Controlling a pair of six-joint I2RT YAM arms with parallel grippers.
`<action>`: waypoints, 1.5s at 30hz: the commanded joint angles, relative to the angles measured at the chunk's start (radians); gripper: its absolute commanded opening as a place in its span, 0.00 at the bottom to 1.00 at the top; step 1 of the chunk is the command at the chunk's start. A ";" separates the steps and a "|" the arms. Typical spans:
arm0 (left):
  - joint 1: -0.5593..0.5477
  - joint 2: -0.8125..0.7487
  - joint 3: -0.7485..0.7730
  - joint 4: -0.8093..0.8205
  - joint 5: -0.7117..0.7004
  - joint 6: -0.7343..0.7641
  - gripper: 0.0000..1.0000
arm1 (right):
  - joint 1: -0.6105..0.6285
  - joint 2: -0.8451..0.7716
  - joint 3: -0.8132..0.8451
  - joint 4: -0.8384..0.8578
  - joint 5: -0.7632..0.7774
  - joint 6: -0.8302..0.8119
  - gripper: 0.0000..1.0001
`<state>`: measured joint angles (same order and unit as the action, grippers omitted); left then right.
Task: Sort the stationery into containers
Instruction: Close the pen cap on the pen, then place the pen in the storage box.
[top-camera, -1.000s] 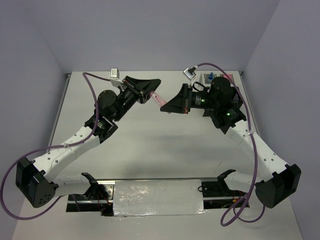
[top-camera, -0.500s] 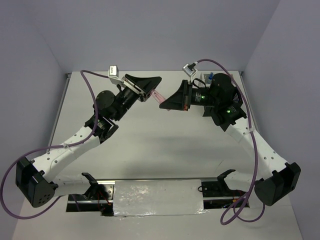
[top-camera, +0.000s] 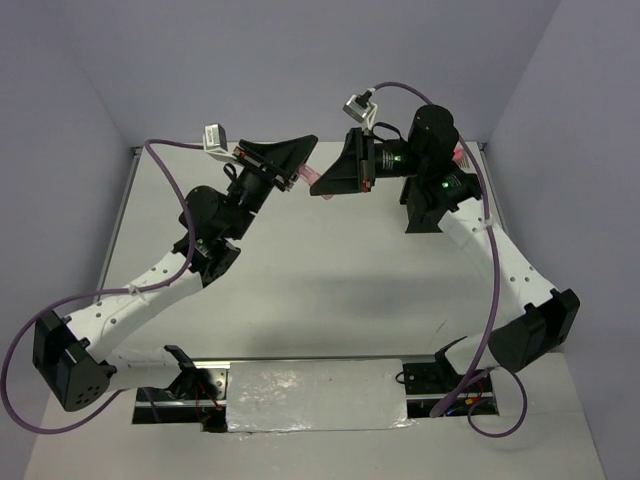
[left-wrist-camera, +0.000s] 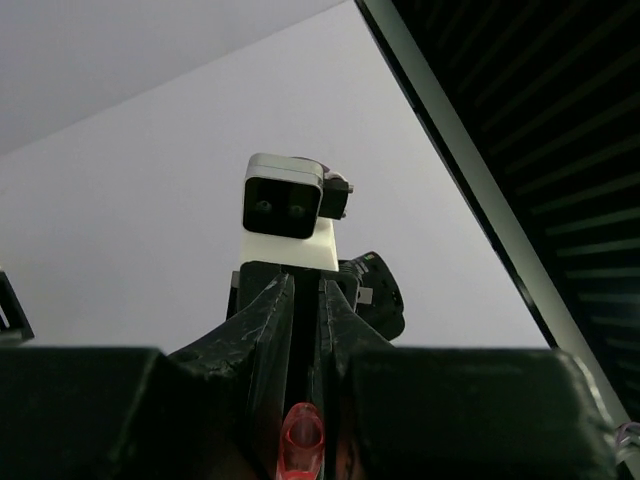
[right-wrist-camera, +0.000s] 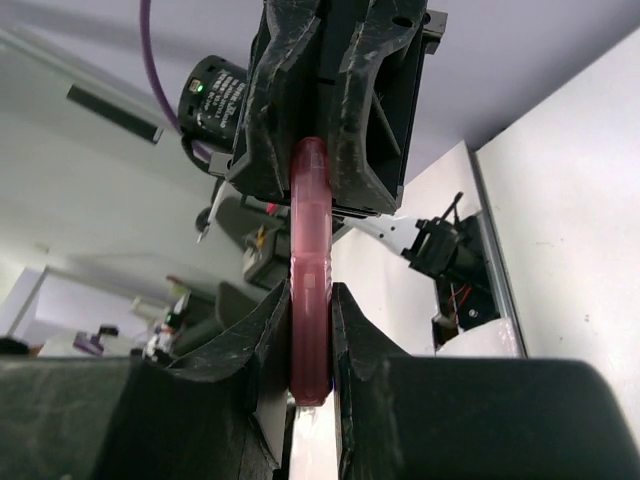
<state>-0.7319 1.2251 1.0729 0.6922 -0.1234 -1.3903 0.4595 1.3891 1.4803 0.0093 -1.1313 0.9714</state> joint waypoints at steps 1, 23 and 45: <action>-0.126 0.019 -0.019 -0.077 0.246 0.076 0.00 | 0.013 0.070 0.116 0.110 0.157 -0.004 0.00; 0.241 -0.148 0.377 -1.283 -0.167 0.470 0.99 | -0.551 0.008 -0.115 -0.745 0.612 -0.542 0.00; 0.253 -0.250 0.260 -1.382 0.116 0.668 0.99 | -0.880 0.372 0.058 -0.793 0.508 -0.456 0.07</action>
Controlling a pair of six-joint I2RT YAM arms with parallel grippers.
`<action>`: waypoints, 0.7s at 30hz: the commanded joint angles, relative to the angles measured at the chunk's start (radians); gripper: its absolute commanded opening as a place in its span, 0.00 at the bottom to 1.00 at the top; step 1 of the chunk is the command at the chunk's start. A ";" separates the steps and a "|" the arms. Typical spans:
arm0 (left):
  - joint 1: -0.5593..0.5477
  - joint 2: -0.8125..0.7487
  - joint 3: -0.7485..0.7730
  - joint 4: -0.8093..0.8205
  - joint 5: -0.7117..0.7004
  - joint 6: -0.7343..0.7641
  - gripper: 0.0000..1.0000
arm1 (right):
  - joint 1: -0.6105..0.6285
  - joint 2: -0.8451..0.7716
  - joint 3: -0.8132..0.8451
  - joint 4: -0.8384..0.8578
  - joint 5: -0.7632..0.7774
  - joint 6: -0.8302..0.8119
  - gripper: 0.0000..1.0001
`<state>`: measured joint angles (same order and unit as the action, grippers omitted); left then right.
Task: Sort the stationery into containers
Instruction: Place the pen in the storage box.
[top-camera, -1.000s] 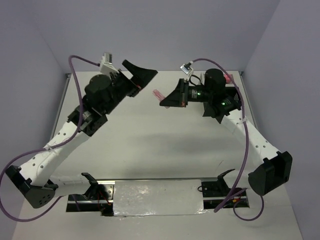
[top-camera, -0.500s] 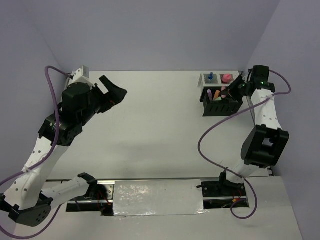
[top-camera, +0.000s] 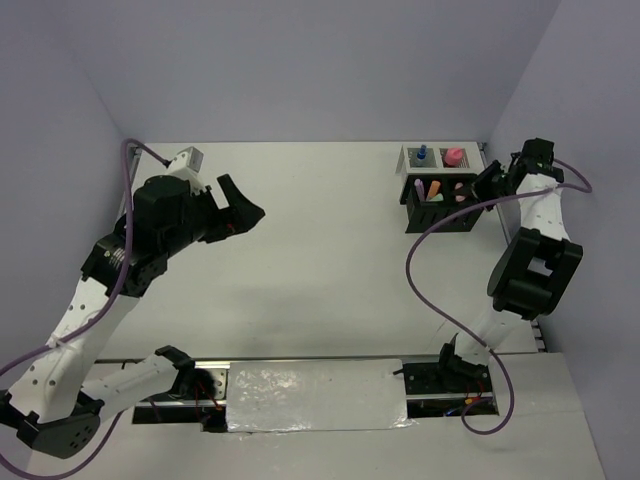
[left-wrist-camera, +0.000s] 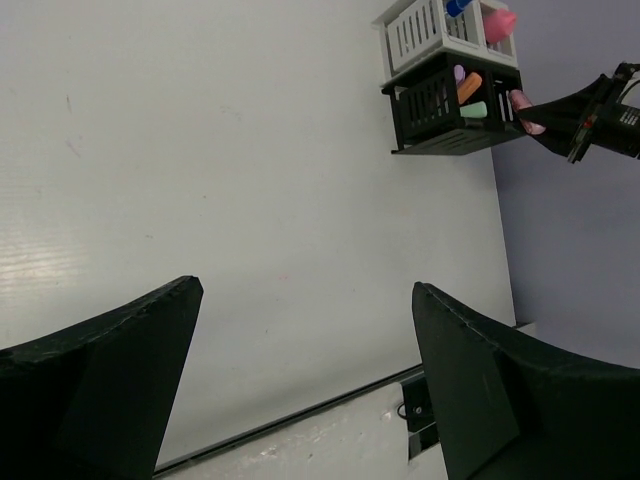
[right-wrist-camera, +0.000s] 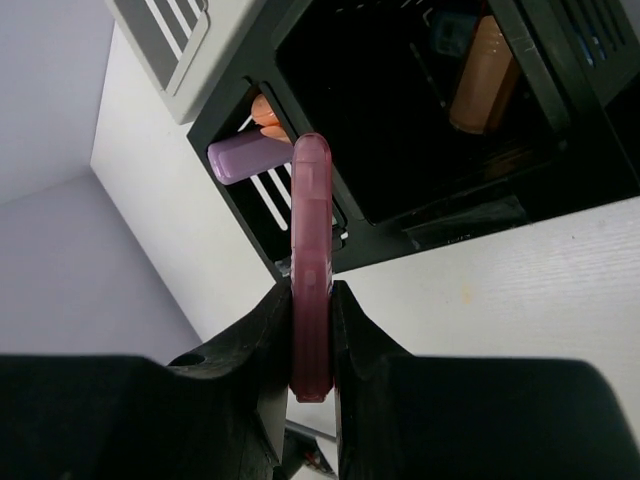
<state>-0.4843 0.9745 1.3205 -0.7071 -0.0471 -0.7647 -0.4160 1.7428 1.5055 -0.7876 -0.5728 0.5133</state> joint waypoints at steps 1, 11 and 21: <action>0.006 0.006 0.013 0.017 0.039 0.044 0.99 | -0.004 0.020 0.027 0.011 -0.048 0.002 0.07; 0.007 0.062 0.054 0.020 0.066 0.061 0.99 | -0.026 0.069 0.110 -0.045 -0.009 -0.027 0.35; 0.021 0.102 0.103 0.009 0.056 0.088 0.99 | -0.056 0.055 0.199 -0.093 -0.012 -0.039 0.99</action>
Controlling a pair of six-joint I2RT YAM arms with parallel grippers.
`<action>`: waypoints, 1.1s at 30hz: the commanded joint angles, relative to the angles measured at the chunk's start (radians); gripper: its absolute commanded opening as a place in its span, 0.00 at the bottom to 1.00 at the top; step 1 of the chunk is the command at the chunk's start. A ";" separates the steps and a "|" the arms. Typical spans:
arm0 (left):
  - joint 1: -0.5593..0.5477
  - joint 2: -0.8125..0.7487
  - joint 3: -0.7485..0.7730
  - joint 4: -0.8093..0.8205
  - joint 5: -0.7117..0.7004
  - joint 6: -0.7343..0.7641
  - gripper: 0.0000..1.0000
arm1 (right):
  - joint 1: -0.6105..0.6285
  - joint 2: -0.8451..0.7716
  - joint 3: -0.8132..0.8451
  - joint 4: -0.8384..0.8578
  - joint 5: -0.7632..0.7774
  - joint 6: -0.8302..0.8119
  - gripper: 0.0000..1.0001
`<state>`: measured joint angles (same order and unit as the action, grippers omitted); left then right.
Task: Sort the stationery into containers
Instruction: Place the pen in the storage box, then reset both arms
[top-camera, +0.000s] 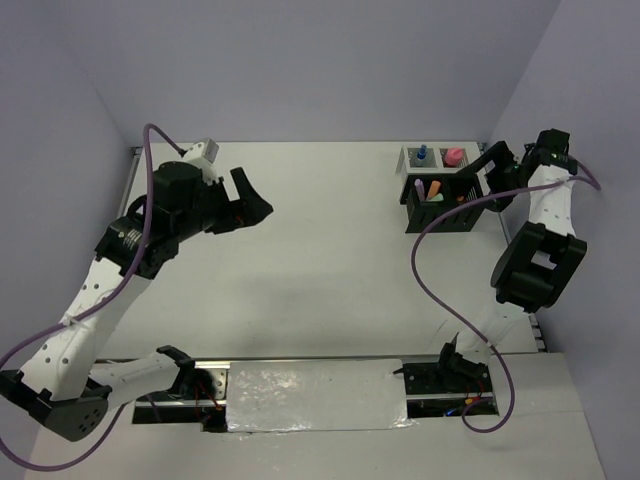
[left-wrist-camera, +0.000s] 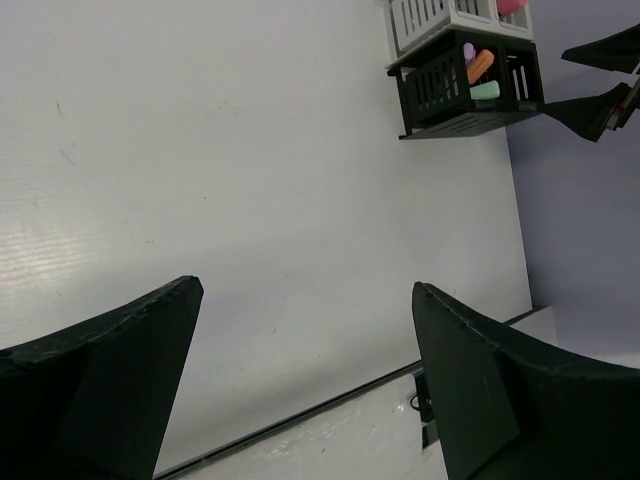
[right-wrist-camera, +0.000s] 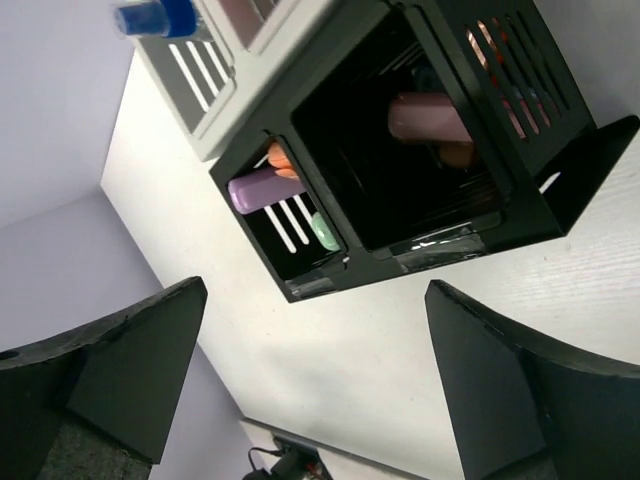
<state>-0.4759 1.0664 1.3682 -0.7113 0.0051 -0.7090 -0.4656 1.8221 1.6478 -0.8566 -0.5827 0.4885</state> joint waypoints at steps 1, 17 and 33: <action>0.020 0.024 0.064 0.006 0.001 0.037 0.99 | -0.007 -0.033 0.056 -0.025 -0.002 -0.013 0.99; 0.230 0.198 0.303 -0.275 -0.430 0.255 0.99 | 0.534 -0.926 -0.189 -0.021 0.408 -0.226 1.00; 0.186 -0.301 -0.145 -0.146 -0.479 0.191 0.99 | 0.587 -1.288 -0.095 -0.340 0.676 -0.266 1.00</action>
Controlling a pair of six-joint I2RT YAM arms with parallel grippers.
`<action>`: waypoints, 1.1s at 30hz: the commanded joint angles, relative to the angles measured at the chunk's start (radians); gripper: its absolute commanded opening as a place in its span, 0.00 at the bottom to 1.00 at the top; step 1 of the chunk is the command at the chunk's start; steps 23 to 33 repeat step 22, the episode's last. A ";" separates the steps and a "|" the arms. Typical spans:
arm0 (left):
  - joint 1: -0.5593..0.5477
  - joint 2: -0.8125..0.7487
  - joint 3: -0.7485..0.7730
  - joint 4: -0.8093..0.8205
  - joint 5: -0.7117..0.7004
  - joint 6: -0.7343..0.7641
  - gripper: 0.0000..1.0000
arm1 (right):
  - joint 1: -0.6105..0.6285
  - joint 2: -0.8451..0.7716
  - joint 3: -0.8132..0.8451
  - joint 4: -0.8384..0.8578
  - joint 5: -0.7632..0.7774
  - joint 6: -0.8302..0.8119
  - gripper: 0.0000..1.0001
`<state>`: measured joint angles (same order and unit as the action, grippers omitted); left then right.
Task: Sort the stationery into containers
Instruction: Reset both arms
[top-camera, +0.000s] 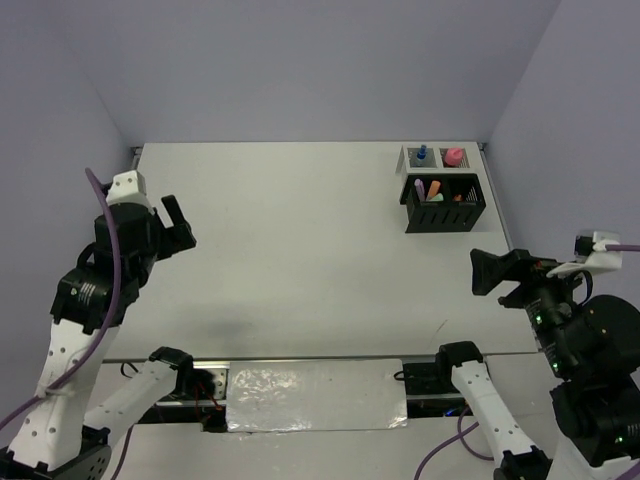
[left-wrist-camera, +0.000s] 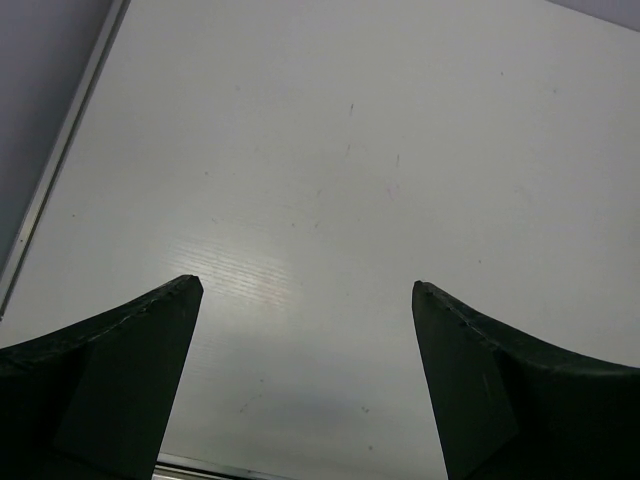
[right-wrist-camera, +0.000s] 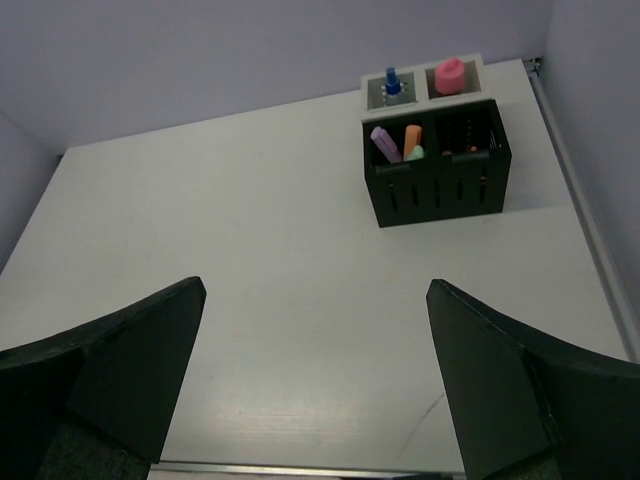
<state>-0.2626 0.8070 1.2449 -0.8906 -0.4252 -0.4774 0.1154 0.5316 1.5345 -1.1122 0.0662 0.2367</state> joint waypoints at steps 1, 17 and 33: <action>-0.035 -0.073 -0.030 0.042 -0.043 -0.041 0.99 | 0.007 0.001 0.016 -0.090 0.029 -0.011 1.00; -0.072 -0.100 0.002 0.062 -0.053 -0.052 0.99 | 0.006 0.019 0.001 -0.084 0.026 0.012 1.00; -0.072 -0.088 0.021 0.045 -0.079 -0.053 0.99 | 0.007 0.019 -0.008 -0.064 0.021 0.013 1.00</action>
